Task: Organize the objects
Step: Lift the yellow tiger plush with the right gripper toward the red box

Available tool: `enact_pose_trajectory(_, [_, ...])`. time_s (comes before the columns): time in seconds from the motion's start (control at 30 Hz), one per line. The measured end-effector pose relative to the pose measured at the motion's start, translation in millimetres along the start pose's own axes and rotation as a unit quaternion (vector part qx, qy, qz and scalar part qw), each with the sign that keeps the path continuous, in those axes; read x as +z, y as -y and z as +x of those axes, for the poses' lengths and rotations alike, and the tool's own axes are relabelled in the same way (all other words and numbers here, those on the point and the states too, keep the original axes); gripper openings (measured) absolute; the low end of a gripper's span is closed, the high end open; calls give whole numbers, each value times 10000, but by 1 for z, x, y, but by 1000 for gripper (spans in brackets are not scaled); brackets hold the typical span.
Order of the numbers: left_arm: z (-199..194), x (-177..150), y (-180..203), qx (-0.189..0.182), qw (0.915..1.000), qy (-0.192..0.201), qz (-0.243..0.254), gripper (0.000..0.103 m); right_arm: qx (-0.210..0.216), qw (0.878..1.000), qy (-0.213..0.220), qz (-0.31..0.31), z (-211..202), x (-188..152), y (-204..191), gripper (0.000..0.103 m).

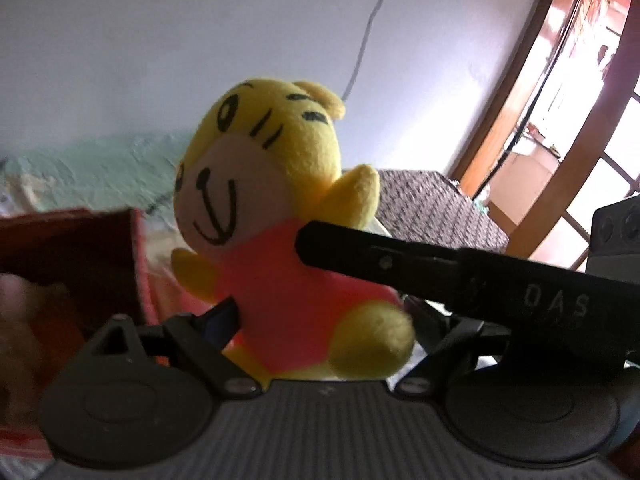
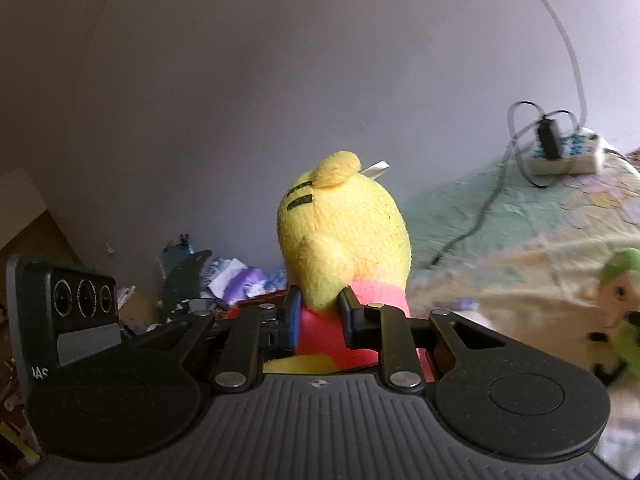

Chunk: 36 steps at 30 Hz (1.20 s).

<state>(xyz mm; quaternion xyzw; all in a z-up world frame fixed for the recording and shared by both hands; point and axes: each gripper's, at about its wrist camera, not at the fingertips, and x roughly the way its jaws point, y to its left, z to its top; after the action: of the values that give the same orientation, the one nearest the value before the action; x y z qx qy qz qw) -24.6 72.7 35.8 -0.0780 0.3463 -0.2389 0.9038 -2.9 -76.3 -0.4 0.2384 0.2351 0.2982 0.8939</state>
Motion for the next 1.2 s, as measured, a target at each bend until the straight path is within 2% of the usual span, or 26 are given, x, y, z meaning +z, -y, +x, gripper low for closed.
enact_pose_trajectory(0.17, [-27,-2,-33,158,9997,139,-79,85,159,9998,-88,-57,31,-6,-28,22])
enact_pose_trajectory(0.33, [-42,-9,-71,296,9993,65,-206,85,79,9998,-197,8,62,-21,-44,22])
enact_pose_trajectory(0.47, [-40,-16,-96,339,9989,-118,-290,85,-136,9996,-224,68,79,-31,-47,22])
enact_pose_trajectory(0.6, [-36,-19,-116,204,9987,-269,-392,84,-418,9987,-299,7,94,-35,-49,21])
enact_pose_trajectory(0.7, [-33,-18,-126,347,9983,-366,-276,84,-733,9964,-422,72,105,-40,-44,21])
enact_pose_trajectory(0.83, [-18,-23,-139,176,9973,-606,-383,84,-1049,9926,-565,230,107,-46,-37,17])
enact_pose_trajectory(1.03, [4,-27,-146,-187,9953,-808,-509,86,-1251,9902,-617,-109,113,-49,-43,17])
enact_pose_trajectory(1.2, [9,-30,-160,-484,9929,-813,-718,89,-1358,9880,-671,298,119,-50,-25,19])
